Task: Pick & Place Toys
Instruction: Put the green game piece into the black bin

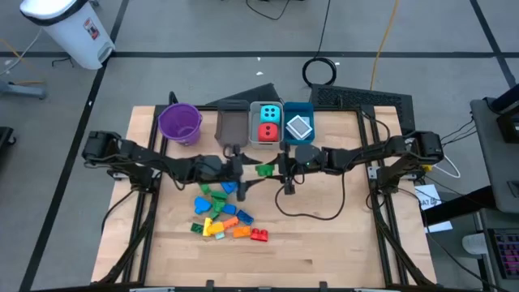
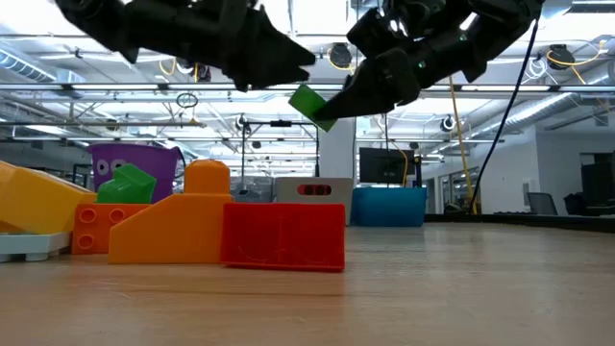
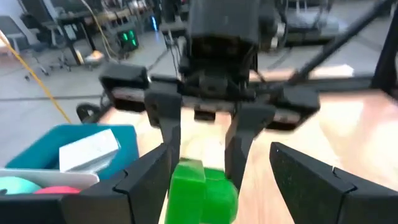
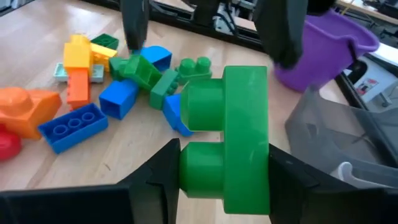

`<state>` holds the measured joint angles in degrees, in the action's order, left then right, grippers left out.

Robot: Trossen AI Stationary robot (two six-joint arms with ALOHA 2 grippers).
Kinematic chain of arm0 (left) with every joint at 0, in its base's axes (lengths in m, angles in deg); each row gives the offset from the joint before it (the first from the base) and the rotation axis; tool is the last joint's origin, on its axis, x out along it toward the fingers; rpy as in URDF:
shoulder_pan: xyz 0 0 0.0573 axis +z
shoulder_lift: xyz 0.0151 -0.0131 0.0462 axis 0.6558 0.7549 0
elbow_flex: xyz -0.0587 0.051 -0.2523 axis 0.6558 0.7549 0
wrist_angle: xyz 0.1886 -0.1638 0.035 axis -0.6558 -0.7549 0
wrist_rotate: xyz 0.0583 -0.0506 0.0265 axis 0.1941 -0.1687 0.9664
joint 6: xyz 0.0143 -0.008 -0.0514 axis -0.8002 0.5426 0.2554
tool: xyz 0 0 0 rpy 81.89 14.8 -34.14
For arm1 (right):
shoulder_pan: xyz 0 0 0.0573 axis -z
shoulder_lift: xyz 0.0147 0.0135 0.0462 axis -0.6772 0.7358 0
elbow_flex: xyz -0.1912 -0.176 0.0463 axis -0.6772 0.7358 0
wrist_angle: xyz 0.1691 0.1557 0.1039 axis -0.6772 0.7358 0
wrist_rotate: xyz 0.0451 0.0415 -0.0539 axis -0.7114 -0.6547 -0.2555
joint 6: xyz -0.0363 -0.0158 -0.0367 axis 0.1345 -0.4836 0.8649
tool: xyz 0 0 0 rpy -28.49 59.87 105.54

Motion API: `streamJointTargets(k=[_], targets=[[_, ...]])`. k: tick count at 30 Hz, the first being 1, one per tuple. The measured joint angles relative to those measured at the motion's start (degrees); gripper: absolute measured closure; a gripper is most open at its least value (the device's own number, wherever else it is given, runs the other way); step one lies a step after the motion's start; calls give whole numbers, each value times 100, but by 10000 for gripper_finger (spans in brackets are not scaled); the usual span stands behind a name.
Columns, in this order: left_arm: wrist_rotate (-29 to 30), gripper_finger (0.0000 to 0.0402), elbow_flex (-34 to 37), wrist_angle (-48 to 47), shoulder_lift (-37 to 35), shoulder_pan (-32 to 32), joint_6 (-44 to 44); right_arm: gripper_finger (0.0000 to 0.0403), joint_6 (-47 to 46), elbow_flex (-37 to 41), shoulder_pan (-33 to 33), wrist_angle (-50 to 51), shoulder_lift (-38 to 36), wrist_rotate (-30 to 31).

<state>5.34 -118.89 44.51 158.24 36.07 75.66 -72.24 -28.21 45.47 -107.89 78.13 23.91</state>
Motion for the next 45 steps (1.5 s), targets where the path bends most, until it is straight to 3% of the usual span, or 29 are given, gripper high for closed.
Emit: streamJointTargets(k=[10, 15, 28, 31, 36, 38, 42, 45], targets=[[4, 128, -174, -358, 90, -49, 25, 259, -48, 2, -254, -40, -33, 4], [5, 128, -175, -614, 90, -81, 56, 254, 42, 3, -398, -300, -129, 288], [34, 130, -176, -272, 84, -83, 20, 251, 17, 3, -410, -265, -193, 254], [34, 150, -176, -271, 84, -80, 20, 257, 20, 3, -408, -291, -193, 256], [-23, 223, -176, -264, 84, -87, -97, 258, -1, 3, -406, -287, -193, 229], [-32, 231, -176, -227, 86, -89, -227, 248, -2, 3, -406, -289, -193, 230], [416, 231, -176, -99, 60, -89, -248, 218, 4, -3, -395, -211, -227, 449], [1254, 231, -171, -221, -159, -125, -253, 197, 12, -3, -422, 324, -568, 1144]])
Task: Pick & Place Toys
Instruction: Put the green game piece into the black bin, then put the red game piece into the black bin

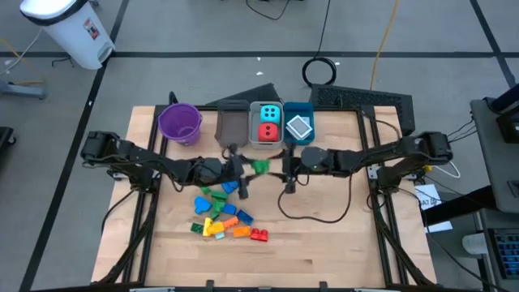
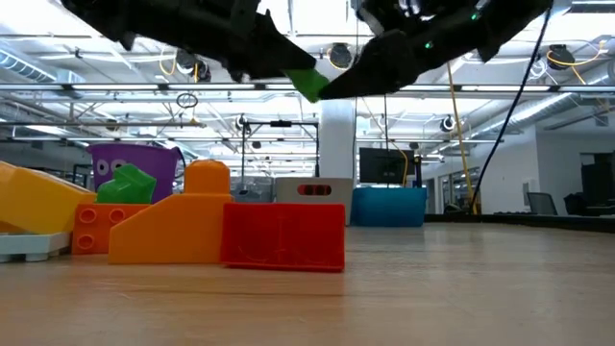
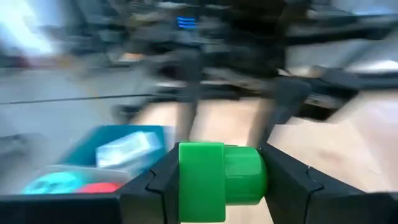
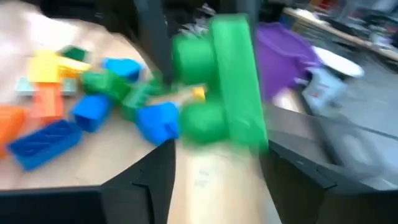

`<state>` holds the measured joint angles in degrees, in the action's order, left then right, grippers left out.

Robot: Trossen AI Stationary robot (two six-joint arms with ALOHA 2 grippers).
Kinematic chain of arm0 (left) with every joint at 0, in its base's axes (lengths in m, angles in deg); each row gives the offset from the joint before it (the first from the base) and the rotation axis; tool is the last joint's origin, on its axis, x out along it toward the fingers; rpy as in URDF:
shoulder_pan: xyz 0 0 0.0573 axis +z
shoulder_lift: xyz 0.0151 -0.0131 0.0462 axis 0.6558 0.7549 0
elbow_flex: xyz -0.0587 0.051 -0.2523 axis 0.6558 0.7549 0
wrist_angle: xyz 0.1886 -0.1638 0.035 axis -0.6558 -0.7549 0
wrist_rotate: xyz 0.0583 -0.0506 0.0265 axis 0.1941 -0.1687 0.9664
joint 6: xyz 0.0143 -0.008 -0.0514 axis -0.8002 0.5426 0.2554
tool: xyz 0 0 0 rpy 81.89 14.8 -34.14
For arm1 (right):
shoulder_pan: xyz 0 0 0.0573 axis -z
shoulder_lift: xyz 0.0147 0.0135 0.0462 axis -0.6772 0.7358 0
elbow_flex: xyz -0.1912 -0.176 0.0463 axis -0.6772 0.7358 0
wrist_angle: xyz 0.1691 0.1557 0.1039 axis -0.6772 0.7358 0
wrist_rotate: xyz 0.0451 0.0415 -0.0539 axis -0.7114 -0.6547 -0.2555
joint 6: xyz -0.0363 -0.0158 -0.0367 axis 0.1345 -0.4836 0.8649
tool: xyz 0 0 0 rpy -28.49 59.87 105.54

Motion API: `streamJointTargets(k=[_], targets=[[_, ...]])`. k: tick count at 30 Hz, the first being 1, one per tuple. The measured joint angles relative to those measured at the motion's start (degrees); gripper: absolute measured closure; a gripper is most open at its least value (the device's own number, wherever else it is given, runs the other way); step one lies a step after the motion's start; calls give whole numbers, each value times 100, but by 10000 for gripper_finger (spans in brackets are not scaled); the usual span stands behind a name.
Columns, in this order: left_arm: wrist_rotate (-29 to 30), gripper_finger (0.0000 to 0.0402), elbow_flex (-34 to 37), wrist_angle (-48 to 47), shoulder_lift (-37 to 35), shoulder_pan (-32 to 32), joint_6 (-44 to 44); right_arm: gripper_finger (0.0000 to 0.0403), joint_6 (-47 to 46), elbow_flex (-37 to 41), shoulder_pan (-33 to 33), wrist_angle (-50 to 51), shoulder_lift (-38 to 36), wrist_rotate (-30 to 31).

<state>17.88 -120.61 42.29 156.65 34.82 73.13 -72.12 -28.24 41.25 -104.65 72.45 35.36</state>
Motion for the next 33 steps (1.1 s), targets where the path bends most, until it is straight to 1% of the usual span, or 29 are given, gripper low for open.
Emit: streamJointTargets(k=[2, 3, 6, 8, 10, 14, 17, 20, 21, 23, 25, 27, 30, 33], targets=[[874, 231, 0, -215, -282, 32, 130, 186, -2, 2, -46, 423, -293, 454], [1296, 231, 0, -303, -373, 44, 232, 181, -1, 6, -59, 668, -459, 585], [2309, 231, 4, -866, -631, 140, 541, 170, -20, 9, -52, 1121, -932, 766], [2660, 231, -2, -953, -667, 405, 766, 167, -166, 9, -47, 1328, -1166, 785], [2704, 231, -5, -1116, -661, 749, 1041, 166, -312, 9, -57, 1367, -1303, 752], [2126, 231, -2, -1308, -315, 1533, 1757, 170, -442, 7, -51, 1353, -1412, 757], [1837, 231, 4, -1242, 14, 2114, 1938, 173, -427, 9, -51, 1434, -1382, 756], [1228, 230, 4, -1212, 291, 2578, 2147, 176, -398, 7, -51, 1437, -1328, 752], [1047, 224, 4, -1216, 370, 2697, 2257, 176, -360, 9, -49, 1473, -1325, 754], [851, 197, 4, -1238, 474, 2899, 2525, 176, -305, 9, -47, 1453, -1330, 761], [837, 159, 3, -1243, 512, 3008, 2760, 175, -306, 9, -47, 1441, -1330, 759], [761, 122, 2, -1325, 514, 3064, 2781, 174, -307, 9, -47, 1453, -1330, 756], [464, 76, 3, -1357, 457, 3063, 2485, 175, -307, 9, -47, 1446, -1330, 757], [162, 43, -2, -1386, 253, 2997, 2136, 176, -334, 9, -49, 1455, -1330, 757]])
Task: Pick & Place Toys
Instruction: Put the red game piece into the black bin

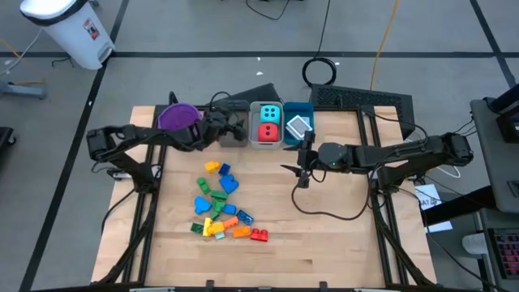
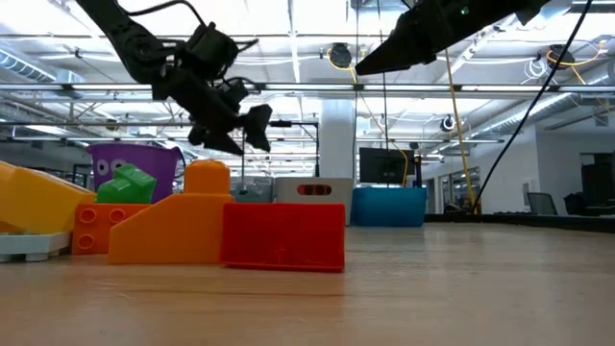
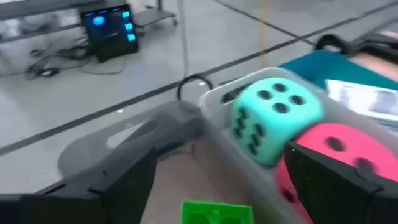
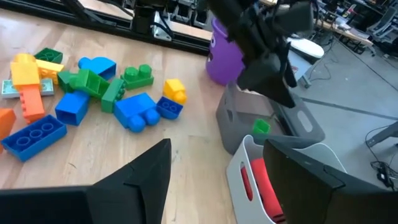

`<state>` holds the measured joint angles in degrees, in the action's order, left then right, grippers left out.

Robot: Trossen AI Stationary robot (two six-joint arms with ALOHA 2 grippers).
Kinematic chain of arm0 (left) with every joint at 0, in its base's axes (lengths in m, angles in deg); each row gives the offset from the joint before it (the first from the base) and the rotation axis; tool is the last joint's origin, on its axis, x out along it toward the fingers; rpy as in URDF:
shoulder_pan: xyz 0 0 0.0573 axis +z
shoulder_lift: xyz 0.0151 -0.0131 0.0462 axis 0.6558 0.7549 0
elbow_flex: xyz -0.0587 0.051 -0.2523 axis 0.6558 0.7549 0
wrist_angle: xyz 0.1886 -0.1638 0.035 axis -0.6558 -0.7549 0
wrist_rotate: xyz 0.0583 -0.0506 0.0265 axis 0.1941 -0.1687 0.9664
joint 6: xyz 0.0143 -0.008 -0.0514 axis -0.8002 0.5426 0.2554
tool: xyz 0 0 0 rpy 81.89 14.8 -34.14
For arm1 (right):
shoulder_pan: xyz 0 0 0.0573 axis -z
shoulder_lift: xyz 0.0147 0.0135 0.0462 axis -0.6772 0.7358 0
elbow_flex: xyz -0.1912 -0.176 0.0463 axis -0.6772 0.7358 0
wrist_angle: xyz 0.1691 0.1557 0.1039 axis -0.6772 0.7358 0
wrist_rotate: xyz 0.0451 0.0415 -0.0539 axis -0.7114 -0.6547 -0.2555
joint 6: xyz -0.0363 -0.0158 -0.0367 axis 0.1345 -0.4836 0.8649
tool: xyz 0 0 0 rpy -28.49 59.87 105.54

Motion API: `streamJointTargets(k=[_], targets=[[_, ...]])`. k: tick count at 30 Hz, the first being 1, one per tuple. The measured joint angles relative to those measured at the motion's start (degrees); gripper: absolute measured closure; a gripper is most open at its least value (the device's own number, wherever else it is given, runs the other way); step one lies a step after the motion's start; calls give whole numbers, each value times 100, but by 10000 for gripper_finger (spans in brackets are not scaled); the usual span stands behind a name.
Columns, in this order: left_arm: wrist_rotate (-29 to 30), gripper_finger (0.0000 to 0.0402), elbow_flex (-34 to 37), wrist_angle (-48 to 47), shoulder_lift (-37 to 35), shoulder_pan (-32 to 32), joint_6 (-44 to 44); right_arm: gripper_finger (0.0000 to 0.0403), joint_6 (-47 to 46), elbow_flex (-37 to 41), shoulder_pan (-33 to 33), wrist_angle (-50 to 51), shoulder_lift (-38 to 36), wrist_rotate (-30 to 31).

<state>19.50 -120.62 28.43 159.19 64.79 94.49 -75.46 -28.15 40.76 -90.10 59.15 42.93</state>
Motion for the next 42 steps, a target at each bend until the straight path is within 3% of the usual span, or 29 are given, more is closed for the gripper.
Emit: streamJointTargets(k=[5, 11, 19, 23, 27, 30, 35, 39, 42], targets=[[-509, 12, -3, -584, -751, -291, 279, 175, -124, 0, -12, -2, 0, -12], [-862, 5, 19, -1223, -1574, -997, 542, 178, -285, -1, -70, 0, 39, -91], [-366, 5, 37, -1341, -1989, -2061, 308, 180, -1223, -11, -182, -948, 657, -1638], [-295, 5, 37, -1207, -1993, -2241, 65, 181, -1366, -45, -456, -1440, 1321, -2242], [113, 5, 37, -1179, -1993, -2218, 29, 181, -1306, -509, -785, -1292, 2037, -2630], [356, 5, 37, -1179, -1993, -2151, 32, 181, -1362, -1017, -905, -830, 2518, -3695], [401, 5, 37, -1169, -1993, -1998, 44, 182, -1754, -1554, -1010, -885, 3337, -6343], [404, 5, 37, -1119, -1993, -1881, 106, 192, -2470, -1702, -956, -1563, 4000, -7040], [397, 5, 37, -1087, -1993, -1857, 197, 205, -2981, -1794, -858, -2105, 4418, -6975]])
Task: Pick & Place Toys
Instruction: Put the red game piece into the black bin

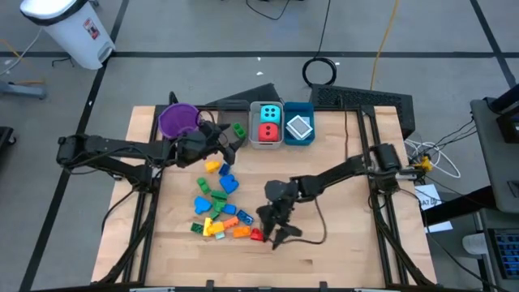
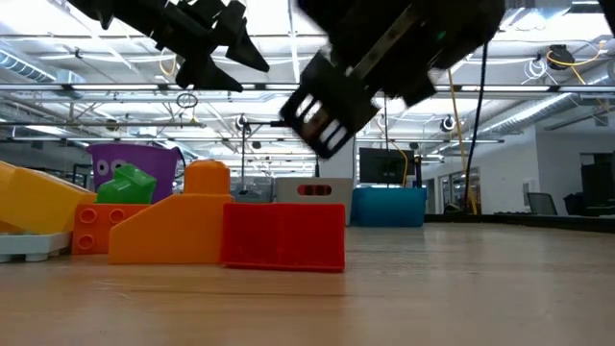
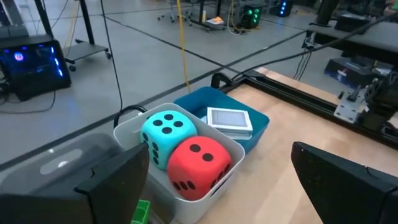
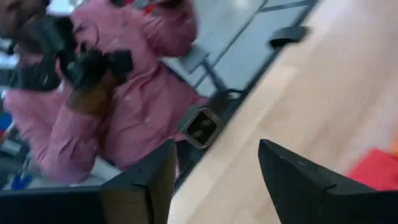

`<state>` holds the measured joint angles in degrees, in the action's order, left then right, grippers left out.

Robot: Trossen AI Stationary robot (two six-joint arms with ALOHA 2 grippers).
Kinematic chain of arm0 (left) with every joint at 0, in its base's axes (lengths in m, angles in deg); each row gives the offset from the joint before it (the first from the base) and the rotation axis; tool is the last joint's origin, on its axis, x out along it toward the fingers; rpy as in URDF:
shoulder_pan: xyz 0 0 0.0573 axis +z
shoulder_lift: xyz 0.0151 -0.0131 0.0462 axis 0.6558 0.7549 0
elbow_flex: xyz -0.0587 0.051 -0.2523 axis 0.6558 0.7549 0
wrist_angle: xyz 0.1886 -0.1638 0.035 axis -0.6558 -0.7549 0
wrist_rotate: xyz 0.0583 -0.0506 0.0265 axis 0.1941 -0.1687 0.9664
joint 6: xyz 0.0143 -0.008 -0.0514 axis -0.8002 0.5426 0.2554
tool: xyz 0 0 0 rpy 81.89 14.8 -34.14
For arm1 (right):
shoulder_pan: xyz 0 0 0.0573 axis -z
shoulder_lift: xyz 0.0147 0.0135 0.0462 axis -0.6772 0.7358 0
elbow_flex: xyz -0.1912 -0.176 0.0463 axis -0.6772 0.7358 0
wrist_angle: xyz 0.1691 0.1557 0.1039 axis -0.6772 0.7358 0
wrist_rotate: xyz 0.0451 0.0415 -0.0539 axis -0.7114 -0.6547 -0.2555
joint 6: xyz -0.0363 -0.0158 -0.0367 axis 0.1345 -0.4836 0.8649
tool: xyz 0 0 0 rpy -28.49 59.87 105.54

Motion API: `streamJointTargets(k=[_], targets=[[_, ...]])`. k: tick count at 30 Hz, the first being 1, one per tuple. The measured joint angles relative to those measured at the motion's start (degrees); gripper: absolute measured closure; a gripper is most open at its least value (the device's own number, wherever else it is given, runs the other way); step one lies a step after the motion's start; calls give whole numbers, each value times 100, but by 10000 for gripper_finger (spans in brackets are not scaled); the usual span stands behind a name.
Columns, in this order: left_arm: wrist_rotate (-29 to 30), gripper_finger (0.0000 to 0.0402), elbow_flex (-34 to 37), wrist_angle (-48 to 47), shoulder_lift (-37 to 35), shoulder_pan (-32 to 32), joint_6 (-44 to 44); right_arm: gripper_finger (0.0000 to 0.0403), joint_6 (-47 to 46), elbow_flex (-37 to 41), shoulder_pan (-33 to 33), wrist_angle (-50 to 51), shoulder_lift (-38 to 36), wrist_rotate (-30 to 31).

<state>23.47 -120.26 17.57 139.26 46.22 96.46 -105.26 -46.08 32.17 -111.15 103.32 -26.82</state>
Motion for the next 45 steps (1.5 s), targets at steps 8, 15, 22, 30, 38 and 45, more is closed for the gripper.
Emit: streamJointTargets(k=[8, 15, 22, 30, 38, 45], targets=[[-201, 5, 0, -20, 2, -219, 424, 237, -393, -69, 46, 38, 629, 728], [-173, 5, 0, 67, 2, -688, 480, 269, 199, -75, -115, 539, 467, 1749], [-155, 5, 0, 79, 2, -926, 476, 284, 1139, -92, -130, 1859, 64, 4226], [-149, 5, 0, 78, 2, -949, 459, 274, 1456, -45, -130, 3092, -647, 5384], [-146, 5, 2, 109, 4, -944, 452, 221, 1362, 256, -188, 3405, -1084, 6410], [-140, 5, 2, 123, 4, -907, 453, 120, 1397, 397, -128, 3949, -1087, 7285]])
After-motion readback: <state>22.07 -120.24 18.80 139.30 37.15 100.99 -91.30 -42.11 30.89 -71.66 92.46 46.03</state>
